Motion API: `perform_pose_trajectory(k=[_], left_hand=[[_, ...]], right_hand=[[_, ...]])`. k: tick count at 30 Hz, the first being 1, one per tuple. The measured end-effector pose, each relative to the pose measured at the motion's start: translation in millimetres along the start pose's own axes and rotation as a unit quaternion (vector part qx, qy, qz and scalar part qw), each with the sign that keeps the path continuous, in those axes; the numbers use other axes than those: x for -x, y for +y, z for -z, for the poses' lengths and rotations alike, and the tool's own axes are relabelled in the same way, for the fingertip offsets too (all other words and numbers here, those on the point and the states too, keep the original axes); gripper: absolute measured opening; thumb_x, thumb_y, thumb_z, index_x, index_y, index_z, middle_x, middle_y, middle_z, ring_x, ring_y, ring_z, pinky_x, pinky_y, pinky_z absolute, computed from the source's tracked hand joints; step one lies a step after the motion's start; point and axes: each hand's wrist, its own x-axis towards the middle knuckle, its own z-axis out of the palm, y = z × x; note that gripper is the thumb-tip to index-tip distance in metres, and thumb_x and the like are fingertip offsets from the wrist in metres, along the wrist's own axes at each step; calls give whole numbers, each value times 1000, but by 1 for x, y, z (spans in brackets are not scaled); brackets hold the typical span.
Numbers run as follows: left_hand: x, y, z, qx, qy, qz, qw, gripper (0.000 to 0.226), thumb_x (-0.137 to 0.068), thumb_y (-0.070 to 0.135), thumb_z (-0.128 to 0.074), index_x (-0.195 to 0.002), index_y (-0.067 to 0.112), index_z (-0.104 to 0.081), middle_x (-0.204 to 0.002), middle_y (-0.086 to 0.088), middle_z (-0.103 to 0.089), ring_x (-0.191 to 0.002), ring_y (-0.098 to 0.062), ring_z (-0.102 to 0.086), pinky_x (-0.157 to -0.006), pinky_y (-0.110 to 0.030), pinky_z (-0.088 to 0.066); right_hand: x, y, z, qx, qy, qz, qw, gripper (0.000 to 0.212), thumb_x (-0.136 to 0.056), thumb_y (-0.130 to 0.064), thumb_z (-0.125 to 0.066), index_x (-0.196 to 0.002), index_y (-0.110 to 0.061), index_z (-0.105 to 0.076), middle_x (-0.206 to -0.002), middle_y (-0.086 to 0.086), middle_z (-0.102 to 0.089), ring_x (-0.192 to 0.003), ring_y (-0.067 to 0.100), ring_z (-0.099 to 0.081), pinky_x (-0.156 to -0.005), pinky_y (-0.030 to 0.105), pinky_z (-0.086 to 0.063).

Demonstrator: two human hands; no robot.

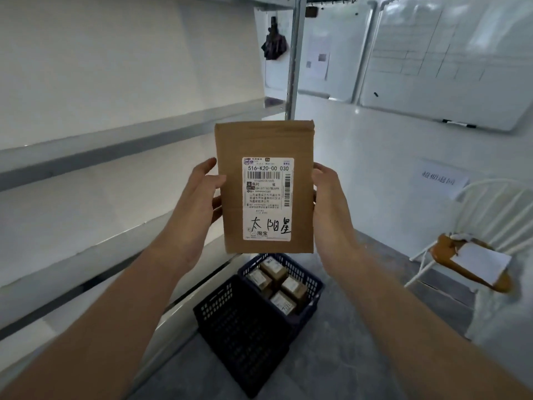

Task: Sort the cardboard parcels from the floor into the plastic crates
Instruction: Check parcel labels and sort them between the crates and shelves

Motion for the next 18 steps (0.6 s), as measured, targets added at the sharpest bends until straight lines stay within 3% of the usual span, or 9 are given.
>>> perform_pose_trajectory(k=[3, 6, 8, 14, 18], left_hand=[[-45, -14, -14, -6, -4, 15, 1000, 38, -103, 34, -45, -140, 39, -52, -114, 11, -75, -112, -20, -68, -105, -49, -51], [-84, -27, -30, -22, -4, 29, 999, 37, -104, 35, -43, -141, 37, -51, -120, 11, -72, -115, -21, -66, -107, -51, -49], [-108, -38, -43, -27, 0, 36, 999, 38, -105, 34, -41, -141, 34, -51, -124, 10, -70, -117, -21, -65, -108, -51, -48], [-172, -72, -89, -43, 51, 49, 997, 38, -102, 36, -43, -139, 34, -54, -121, 11, -71, -118, -21, -64, -105, -47, -49], [-199, -99, -107, -39, 124, 69, 989, 36, -100, 39, -48, -134, 36, -59, -119, 13, -73, -116, -20, -66, -106, -48, -50]], right_hand=[[-43, 18, -4, 2, 1, -15, 1000, 39, -109, -54, -38, -141, -39, -56, -98, -15, -80, -91, 5, -79, -79, 40, -65], [-84, 30, -4, -6, 2, -47, 999, 53, -95, -59, -43, -140, -35, -58, -105, -7, -82, -101, 19, -80, -93, 58, -64], [-114, 42, 0, -5, -6, -63, 998, 59, -93, -60, -45, -139, -27, -61, -109, 1, -82, -104, 25, -80, -95, 62, -63], [-205, 85, 29, -4, -45, -76, 996, 38, -108, -53, -40, -137, -36, -57, -94, -15, -79, -87, 4, -78, -88, 47, -64], [-257, 106, 30, -1, -111, -109, 988, 73, -77, -73, -43, -136, -34, -60, -109, -5, -80, -101, 16, -78, -97, 55, -63]])
